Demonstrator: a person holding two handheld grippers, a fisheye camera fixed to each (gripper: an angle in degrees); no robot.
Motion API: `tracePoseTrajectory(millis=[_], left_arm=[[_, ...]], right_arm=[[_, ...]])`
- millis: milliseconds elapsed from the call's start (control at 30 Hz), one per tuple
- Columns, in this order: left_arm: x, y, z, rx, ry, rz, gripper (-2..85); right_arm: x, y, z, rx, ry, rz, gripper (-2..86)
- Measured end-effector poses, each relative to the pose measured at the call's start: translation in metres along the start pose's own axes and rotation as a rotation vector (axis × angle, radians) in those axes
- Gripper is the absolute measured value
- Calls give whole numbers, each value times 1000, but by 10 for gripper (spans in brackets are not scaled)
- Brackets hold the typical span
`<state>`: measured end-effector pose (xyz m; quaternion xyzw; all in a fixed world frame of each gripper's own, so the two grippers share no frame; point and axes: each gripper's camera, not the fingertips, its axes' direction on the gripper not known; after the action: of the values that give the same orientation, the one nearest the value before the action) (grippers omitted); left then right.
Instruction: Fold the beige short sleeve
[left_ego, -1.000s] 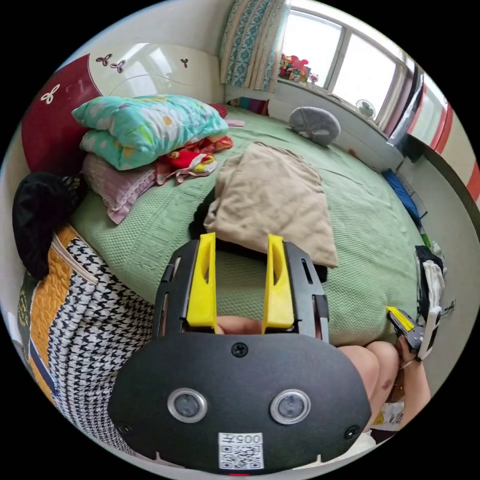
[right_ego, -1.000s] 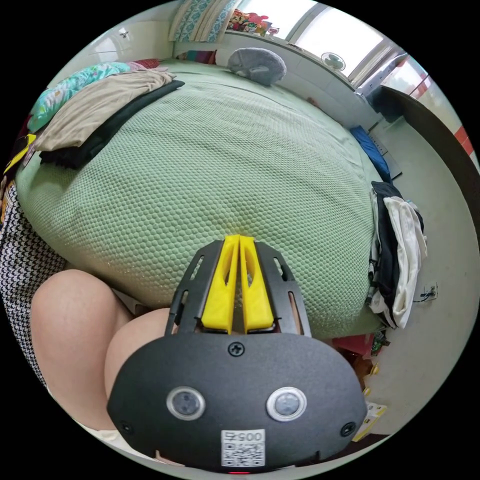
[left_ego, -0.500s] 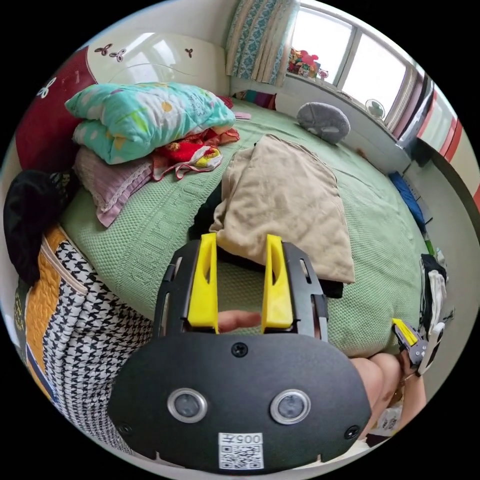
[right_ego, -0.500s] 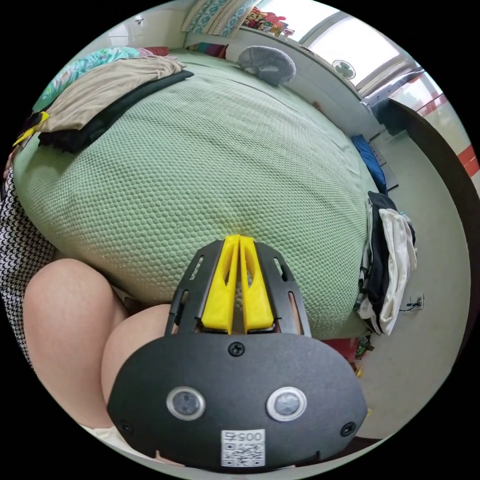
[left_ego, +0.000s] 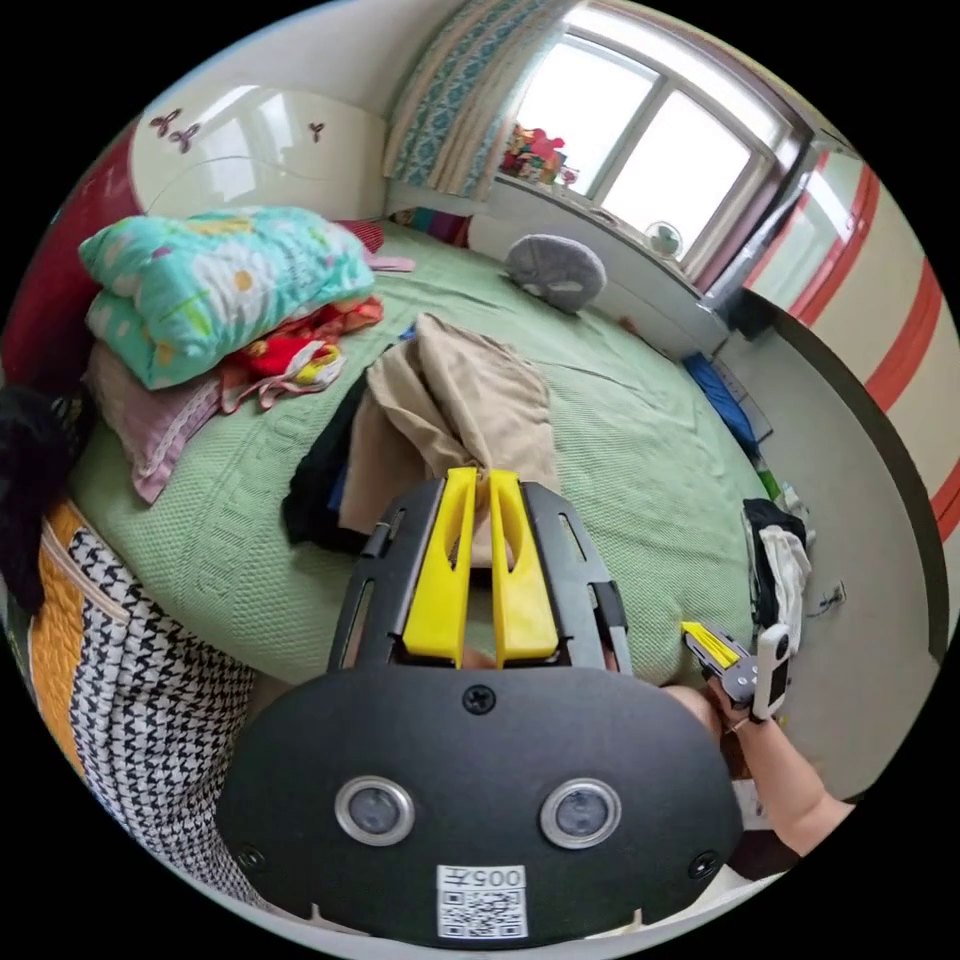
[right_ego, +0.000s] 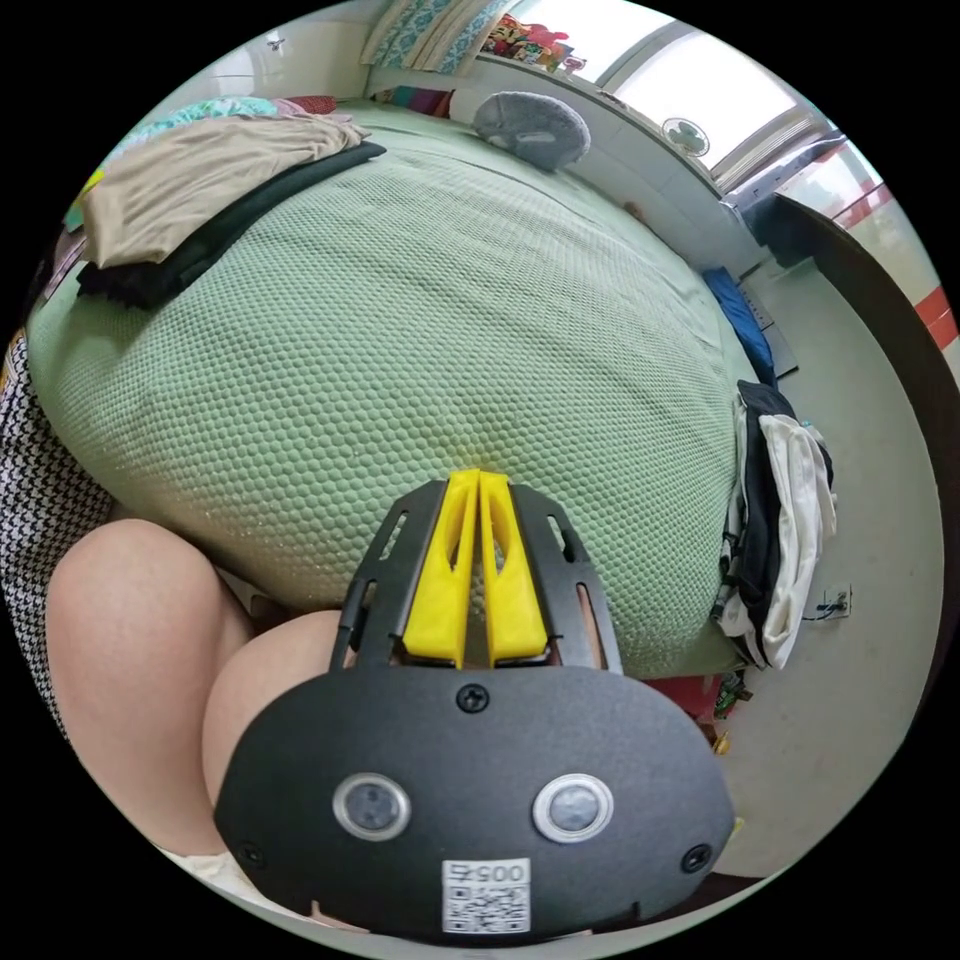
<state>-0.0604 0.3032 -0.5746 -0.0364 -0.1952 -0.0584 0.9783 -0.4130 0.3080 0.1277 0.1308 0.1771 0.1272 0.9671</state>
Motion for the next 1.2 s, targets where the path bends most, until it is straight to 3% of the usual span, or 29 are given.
tracePoseTrajectory(millis=[300,567,867,1067,1200], left_arm=[[94,28,47,-101,72,128,32],[143,67,74,-179,82,226,34],[185,106,77,-276,92,372,34],[206,116,81,-317,145,380,34],[218,121,83,-325,205,365,32]], right_arm=[[53,-17,-9,-82,-145,37,-10],[91,-67,-86,151,-501,-3,22],[64,-108,-74,35,-792,1,60],[69,-87,-70,59,-680,20,39],[99,-78,-68,50,-731,111,43]])
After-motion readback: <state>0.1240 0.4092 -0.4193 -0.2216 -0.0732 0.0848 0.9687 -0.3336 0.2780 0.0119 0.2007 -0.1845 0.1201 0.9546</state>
